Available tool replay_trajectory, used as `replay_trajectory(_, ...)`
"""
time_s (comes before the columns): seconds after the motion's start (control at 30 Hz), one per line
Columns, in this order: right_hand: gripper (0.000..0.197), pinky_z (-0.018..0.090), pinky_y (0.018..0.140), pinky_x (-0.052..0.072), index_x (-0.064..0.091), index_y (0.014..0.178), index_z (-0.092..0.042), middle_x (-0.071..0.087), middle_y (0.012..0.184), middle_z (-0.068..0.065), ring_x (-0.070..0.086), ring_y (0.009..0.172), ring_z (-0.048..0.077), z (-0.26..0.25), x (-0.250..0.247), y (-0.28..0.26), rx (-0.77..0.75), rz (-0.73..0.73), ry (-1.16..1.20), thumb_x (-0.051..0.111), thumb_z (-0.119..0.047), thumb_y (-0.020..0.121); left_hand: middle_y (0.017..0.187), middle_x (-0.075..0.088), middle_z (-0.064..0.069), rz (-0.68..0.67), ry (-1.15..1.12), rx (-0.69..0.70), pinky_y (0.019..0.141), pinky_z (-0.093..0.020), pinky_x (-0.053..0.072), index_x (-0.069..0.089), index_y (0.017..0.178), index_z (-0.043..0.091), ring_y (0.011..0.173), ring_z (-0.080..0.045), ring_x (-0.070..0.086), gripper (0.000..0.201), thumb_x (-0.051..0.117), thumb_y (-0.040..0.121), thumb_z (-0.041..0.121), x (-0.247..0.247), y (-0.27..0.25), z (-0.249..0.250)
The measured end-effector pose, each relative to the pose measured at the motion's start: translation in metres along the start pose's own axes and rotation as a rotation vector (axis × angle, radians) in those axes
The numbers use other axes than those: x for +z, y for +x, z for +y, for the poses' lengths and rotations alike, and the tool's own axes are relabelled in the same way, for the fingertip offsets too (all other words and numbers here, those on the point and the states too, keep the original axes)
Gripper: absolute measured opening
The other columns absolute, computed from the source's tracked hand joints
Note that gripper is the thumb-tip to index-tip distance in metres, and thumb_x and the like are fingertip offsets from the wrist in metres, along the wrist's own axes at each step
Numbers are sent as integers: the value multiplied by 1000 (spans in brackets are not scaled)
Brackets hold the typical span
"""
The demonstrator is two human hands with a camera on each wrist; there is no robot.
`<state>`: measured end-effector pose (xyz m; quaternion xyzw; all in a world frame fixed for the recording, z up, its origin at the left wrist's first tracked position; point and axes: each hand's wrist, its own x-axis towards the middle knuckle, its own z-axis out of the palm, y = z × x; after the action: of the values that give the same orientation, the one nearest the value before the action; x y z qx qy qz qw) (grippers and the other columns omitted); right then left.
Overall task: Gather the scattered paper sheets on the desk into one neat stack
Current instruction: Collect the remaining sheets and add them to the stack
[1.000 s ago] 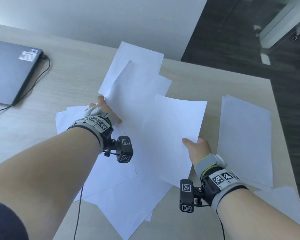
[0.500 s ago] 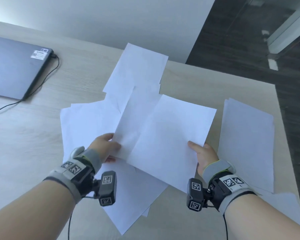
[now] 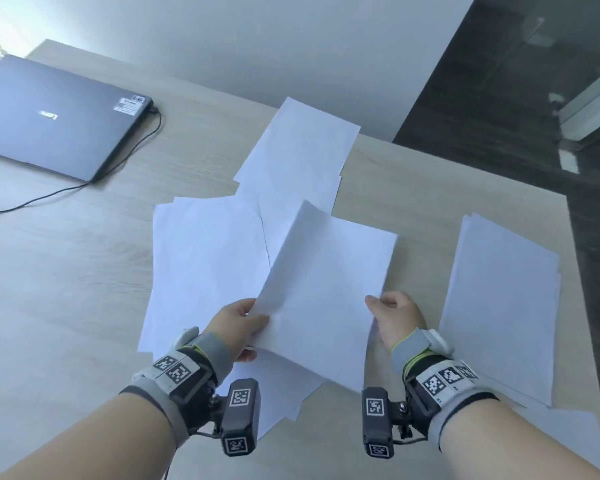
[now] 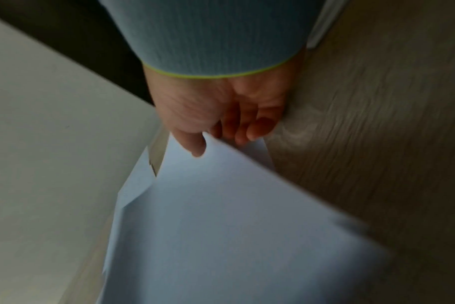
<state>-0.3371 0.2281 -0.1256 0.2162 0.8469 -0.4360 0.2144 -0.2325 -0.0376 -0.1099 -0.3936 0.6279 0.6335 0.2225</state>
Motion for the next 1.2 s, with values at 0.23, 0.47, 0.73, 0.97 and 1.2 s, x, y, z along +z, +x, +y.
replay_trajectory(0.23, 40, 35, 63, 50, 70, 116, -22, 74, 92, 6, 65, 66, 25, -13, -10, -16, 161, -375, 415, 66, -52, 88, 92, 74, -3, 44, -249, 100, 50, -28, 51, 73, 112, 26, 74, -21, 63, 23, 66, 92, 17, -2, -10, -7)
replay_trajectory(0.47, 20, 47, 85, 58, 70, 113, -4, 75, 103, 14, 71, 88, 31, -10, -3, -24, 68, -324, 353, 65, -6, 94, 93, 77, 8, 180, 11, 274, 69, -31, 54, 72, 97, 35, 91, -19, 70, 15, 58, 101, 31, 9, -22, -4)
replay_trajectory(0.73, 15, 48, 88, 57, 71, 92, -22, 75, 101, 6, 70, 92, 31, 5, -25, -11, -37, -72, 374, 63, -10, 96, 171, -16, 3, 432, 857, 76, 125, -51, 5, -3, 161, 34, 157, -25, -16, 122, 56, 70, 88, -1, 6, -21)
replay_trajectory(0.97, 13, 50, 88, 58, 72, 95, -21, 76, 100, 4, 71, 94, 32, 22, -29, -13, -11, -107, 302, 64, -11, 96, 169, -24, 1, 428, 977, 47, 125, -53, 6, -15, 159, 35, 156, -29, -20, 132, 57, 64, 91, 3, 10, -27)
replay_trajectory(1.2, 16, 33, 73, 55, 71, 96, -21, 75, 99, 1, 70, 86, 22, 28, -37, -25, -25, -173, 298, 62, -8, 97, 171, 3, 16, 457, 869, 126, 124, -49, 18, 19, 158, 40, 158, -16, 1, 90, 55, 83, 73, -24, 9, -26)
